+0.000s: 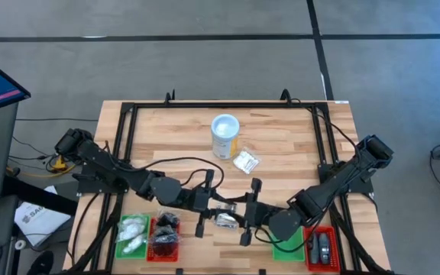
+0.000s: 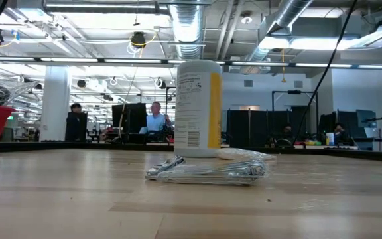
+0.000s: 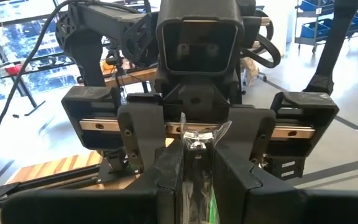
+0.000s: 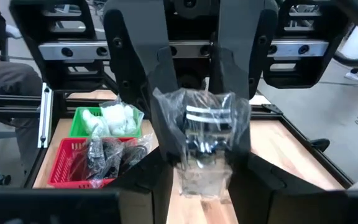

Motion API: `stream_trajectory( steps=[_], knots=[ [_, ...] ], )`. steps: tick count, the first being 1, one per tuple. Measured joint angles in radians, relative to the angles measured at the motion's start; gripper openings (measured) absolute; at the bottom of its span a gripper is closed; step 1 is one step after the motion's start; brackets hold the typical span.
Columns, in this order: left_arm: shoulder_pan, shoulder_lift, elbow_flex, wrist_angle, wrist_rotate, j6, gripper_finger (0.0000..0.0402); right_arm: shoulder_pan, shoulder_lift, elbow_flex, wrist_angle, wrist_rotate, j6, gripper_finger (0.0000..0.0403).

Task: Pick & Place Travel size toiletries
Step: Put the nail cutter into the right green bin

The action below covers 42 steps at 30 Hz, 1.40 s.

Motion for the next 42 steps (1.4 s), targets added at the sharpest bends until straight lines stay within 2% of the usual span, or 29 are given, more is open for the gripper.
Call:
stream_trajectory(
  steps=[3, 7, 19, 36, 42],
  knots=[
    [0.0, 0.0, 0.0, 0.001, 0.0, 0.0, 0.0049, 0.0, 0.0, 0.0, 0.0, 0.0, 0.0, 0.0107],
    [0.0, 0.0, 0.0, 0.001, -0.009, 0.006, 0.005, 0.001, 0.0, 0.0, -0.01, -0.003, -0.014, 0.0057],
    [0.0, 0.001, 0.0, 0.0, -0.026, 0.02, 0.0084, 0.004, 0.0, 0.001, -0.013, 0.001, -0.03, 0.0049],
    [-0.002, -0.011, -0.002, -0.009, -0.053, 0.044, 0.0088, 0.009, -0.001, 0.001, -0.016, 0.007, -0.031, 0.0038],
    [-0.003, -0.02, -0.002, -0.014, -0.069, 0.05, 0.0089, 0.011, -0.001, 0.001, -0.023, 0.01, -0.034, 0.0005]
  ],
)
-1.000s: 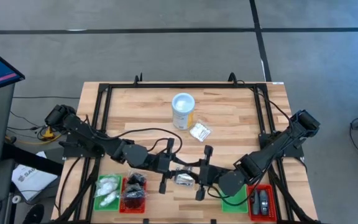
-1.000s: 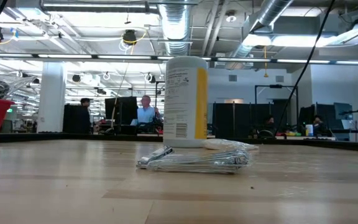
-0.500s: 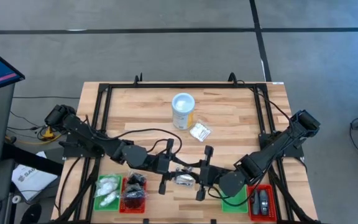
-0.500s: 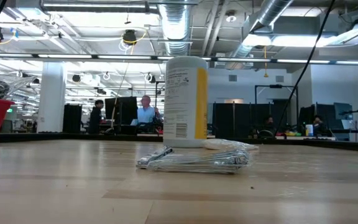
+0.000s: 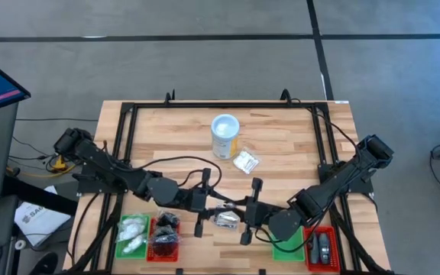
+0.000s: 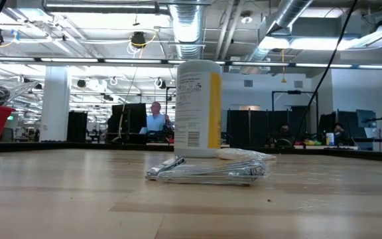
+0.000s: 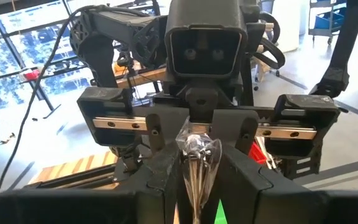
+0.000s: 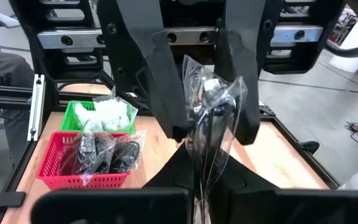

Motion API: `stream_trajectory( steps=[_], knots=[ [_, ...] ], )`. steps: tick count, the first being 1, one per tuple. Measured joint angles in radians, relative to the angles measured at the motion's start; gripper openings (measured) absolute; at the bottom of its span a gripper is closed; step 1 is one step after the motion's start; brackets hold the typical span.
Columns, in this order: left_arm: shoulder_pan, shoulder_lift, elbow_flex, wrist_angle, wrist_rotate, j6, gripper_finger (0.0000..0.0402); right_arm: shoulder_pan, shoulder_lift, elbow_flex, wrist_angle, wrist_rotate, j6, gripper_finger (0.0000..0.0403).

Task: Pick & Place Travel size toiletries
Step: Put the nail cutter into the right green bin

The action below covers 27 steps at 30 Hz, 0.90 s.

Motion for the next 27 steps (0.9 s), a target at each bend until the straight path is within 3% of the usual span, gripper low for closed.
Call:
stream_trajectory(
  steps=[14, 20, 27],
  knots=[
    [-0.011, -0.085, 0.001, -0.119, -0.009, -0.033, 0.0089, 0.018, -0.002, 0.0, -0.065, 0.012, 0.048, 0.0005],
    [-0.022, -0.078, 0.001, -0.19, -0.005, -0.066, 0.0089, 0.03, -0.013, -0.001, -0.268, 0.008, 0.259, 0.0005],
    [-0.029, -0.075, 0.0, -0.235, -0.001, -0.104, 0.0088, 0.065, -0.017, -0.001, -0.502, -0.078, 0.539, 0.0005]
  ],
)
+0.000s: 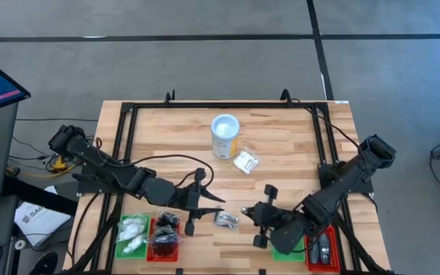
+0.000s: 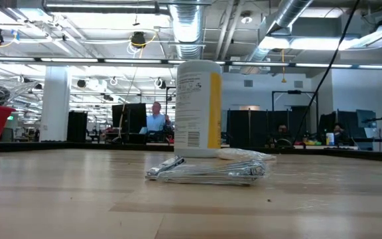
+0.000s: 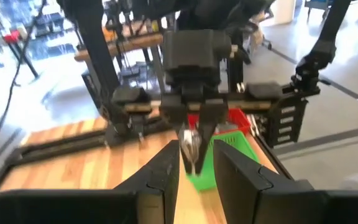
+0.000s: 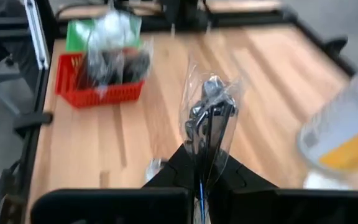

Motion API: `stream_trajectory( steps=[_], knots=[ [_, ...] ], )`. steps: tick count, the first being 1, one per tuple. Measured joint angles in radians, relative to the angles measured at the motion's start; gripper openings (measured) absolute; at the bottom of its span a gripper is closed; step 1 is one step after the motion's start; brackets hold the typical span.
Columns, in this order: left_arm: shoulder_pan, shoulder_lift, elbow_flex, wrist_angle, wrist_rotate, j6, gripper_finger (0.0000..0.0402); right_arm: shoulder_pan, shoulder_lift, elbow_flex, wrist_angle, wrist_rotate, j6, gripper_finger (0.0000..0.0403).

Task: Pick & Place Travel size toiletries
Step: Put the nail cutter into the right green bin

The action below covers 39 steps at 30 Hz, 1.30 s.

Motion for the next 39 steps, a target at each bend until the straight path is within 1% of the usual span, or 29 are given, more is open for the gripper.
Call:
stream_trajectory(
  steps=[3, 7, 11, 15, 21, 25, 29, 31, 34, 39],
  knots=[
    [0.0, -0.001, -0.015, -0.017, 0.0, -0.04, 0.0088, 0.02, 0.0, 0.0, -0.093, -0.04, 0.105, 0.0005],
    [0.003, 0.001, -0.097, -0.022, 0.002, -0.088, 0.0088, 0.046, 0.0, 0.0, -0.215, -0.089, 0.249, 0.0005],
    [0.003, 0.001, -0.178, 0.032, 0.002, -0.14, 0.0088, 0.066, 0.0, 0.0, -0.316, -0.146, 0.387, 0.0005],
    [0.003, 0.001, -0.233, 0.087, 0.002, -0.15, 0.0088, 0.092, 0.002, 0.0, -0.366, -0.211, 0.489, 0.0006],
    [0.003, 0.001, -0.28, 0.151, 0.003, -0.15, 0.0088, 0.139, 0.024, 0.0, -0.412, -0.268, 0.606, 0.0005],
    [0.001, 0.001, -0.29, 0.154, 0.003, -0.168, 0.0088, 0.172, 0.039, -0.017, -0.436, -0.293, 0.683, 0.0005],
    [0.001, 0.001, -0.292, 0.156, 0.003, -0.173, 0.0088, 0.192, 0.055, -0.045, -0.435, -0.327, 0.736, 0.0005],
    [0.001, 0.001, -0.292, 0.158, 0.003, -0.175, 0.0088, 0.195, 0.052, -0.062, -0.409, -0.328, 0.765, 0.0005],
    [0.001, 0.001, -0.292, 0.159, 0.003, -0.175, 0.0088, 0.203, 0.053, -0.088, -0.425, -0.351, 0.804, 0.0005],
    [0.001, 0.001, -0.292, 0.159, 0.003, -0.175, 0.0088, 0.21, 0.052, -0.125, -0.376, -0.378, 0.824, 0.0006]
  ],
)
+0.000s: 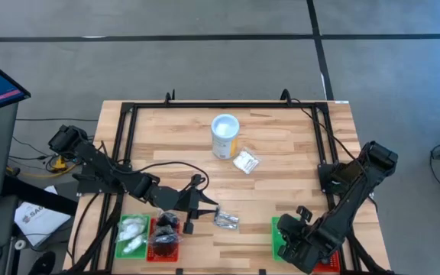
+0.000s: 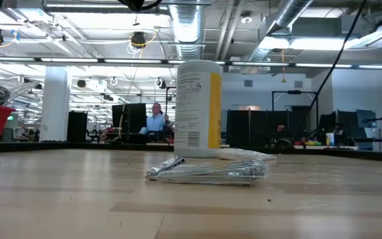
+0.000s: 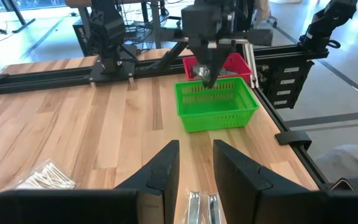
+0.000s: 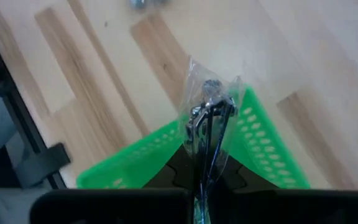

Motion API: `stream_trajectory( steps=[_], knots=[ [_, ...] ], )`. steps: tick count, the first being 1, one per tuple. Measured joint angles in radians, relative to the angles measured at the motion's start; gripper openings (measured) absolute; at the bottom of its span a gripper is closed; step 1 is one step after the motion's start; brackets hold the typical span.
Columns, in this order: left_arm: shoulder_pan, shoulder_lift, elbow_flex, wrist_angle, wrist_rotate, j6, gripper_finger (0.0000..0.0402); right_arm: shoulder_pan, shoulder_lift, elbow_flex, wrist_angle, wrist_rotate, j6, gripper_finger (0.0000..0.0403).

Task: Pick & Place Travel size toiletries
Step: Put the nail cutter into the right green bin

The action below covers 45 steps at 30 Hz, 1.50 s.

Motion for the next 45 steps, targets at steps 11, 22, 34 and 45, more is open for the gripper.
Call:
stream_trajectory(
  steps=[11, 22, 34, 45],
  knots=[
    [-0.002, 0.0, 0.0, 0.003, 0.0, 0.0, 0.0088, -0.001, -0.001, -0.102, 0.085, -0.041, 0.039, 0.0007],
    [-0.002, 0.0, 0.0, 0.003, 0.0, 0.0, 0.0088, -0.001, -0.001, -0.113, 0.084, -0.055, 0.051, 0.0013],
    [-0.002, 0.0, 0.0, 0.003, 0.0, 0.0, 0.0088, 0.005, -0.001, -0.164, 0.134, -0.055, 0.051, 0.0022],
    [-0.002, 0.0, 0.0, 0.003, 0.0, 0.0, 0.0088, 0.005, -0.002, -0.187, 0.154, -0.056, 0.062, 0.0071]
  ],
)
